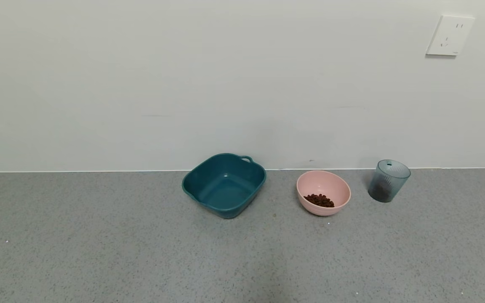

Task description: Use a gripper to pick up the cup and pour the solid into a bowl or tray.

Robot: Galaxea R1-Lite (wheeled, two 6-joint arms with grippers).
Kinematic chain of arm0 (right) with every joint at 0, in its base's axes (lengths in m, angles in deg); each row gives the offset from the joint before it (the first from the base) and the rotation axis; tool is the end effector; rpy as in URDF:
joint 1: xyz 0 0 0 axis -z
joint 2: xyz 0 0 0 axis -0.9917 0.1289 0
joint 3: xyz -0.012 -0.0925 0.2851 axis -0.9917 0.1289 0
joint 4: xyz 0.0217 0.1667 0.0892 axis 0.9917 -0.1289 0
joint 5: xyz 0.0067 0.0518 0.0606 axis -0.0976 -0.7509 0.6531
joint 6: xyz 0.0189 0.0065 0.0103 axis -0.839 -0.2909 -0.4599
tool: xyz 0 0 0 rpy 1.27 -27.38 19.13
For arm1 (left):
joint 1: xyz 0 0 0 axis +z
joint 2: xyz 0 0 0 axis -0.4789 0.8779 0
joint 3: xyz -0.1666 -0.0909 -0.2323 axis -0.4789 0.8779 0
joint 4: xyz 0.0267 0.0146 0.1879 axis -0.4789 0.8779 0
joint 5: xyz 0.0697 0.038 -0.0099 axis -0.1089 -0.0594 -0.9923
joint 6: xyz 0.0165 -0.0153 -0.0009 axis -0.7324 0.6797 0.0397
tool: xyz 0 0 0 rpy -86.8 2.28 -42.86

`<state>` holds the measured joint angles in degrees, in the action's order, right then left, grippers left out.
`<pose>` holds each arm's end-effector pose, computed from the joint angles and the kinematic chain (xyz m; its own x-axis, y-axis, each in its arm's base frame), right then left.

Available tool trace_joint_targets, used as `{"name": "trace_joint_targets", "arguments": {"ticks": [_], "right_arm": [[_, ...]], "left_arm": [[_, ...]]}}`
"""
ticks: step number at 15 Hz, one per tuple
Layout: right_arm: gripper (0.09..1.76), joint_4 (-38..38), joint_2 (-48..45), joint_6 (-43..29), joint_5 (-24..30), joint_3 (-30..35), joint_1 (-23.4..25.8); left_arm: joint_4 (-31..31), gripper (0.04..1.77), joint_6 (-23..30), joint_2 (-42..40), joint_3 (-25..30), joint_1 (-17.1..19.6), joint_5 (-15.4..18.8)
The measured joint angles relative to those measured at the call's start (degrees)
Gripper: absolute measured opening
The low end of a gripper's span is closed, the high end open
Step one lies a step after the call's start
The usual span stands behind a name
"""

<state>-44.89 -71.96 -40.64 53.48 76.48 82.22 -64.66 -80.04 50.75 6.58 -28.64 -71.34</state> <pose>-0.0229 0.0001 0.0750 0.9998 0.0219 -0.0032 -0.0219 0.9997 -0.0128 -0.0228 0.0000 0.0762 1.0000 -0.0004 0.0036 0.0004 1.0000 -0.0001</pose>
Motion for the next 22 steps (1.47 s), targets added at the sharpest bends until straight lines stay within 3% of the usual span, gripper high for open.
{"name": "trace_joint_targets", "arguments": {"ticks": [22], "right_arm": [[1.71, -0.02, 0.0, -0.23, -1.12, 0.0, 0.13]], "left_arm": [[0.0, 1.75, 0.0, 0.0, 0.0, 0.02, 0.0]]}}
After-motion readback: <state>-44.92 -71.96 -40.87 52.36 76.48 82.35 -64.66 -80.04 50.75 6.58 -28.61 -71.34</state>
